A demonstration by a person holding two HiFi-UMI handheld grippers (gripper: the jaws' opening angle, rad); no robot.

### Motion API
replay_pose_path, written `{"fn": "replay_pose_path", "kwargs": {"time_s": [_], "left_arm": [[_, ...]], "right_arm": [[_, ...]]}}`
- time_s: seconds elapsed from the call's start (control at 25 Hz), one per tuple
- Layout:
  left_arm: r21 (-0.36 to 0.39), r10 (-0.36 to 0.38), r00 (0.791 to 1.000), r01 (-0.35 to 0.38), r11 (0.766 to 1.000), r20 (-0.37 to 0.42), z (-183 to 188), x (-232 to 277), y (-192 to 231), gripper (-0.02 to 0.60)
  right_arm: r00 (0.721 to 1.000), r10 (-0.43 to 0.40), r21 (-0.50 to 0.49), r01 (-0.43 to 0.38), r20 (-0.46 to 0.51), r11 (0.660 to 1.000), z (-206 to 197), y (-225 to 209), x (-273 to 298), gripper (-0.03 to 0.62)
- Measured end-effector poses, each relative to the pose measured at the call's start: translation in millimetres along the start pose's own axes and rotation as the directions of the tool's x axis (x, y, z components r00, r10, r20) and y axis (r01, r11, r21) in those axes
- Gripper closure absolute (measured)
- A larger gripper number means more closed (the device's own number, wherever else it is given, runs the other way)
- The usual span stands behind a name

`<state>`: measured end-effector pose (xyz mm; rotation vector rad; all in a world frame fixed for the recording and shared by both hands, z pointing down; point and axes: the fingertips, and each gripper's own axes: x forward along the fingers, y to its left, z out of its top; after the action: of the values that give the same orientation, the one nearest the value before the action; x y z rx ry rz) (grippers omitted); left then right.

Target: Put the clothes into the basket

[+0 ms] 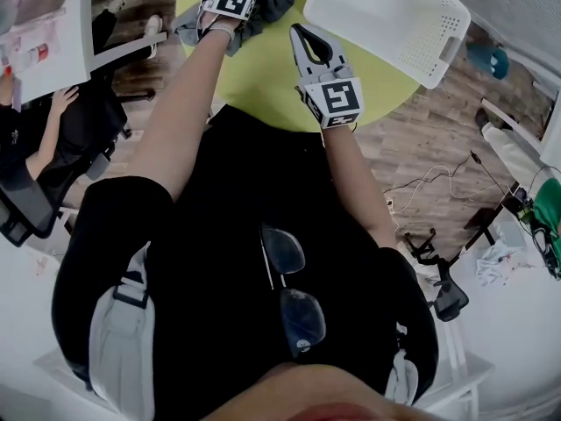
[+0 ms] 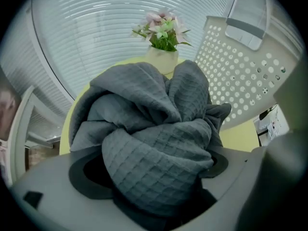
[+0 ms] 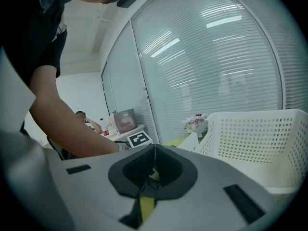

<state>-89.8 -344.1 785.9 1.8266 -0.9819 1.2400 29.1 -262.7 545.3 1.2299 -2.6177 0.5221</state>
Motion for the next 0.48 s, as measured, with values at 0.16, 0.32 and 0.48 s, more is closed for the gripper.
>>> {"fn": "replay_pose_path", "kwargs": {"time_s": [0.16,0.32,0.48], "left_arm": [[0.011,-0.006,1.0,0.006,1.0,-0.007,-2.2,8.2,0.2,0.103],[0.025,-0.01,1.0,0.01,1.0,-0.01,-3.4,7.5,1.6,0.104],[0.047,-0.022,1.0,0.021,0.999,0.013,-3.1,2.5,-0.2,0.126]], "right_arm": [[1.0,-0.023,-0.001,0.023,0.002,1.0,-0.1,-4.5,-8.8,0.568],[0.999,-0.046,0.006,0.046,0.009,0.999,-0.9,-6.7,-18.3,0.568],[0.998,-0.058,-0.004,0.058,0.024,0.998,2.4,-2.7,-24.9,0.568]]}}
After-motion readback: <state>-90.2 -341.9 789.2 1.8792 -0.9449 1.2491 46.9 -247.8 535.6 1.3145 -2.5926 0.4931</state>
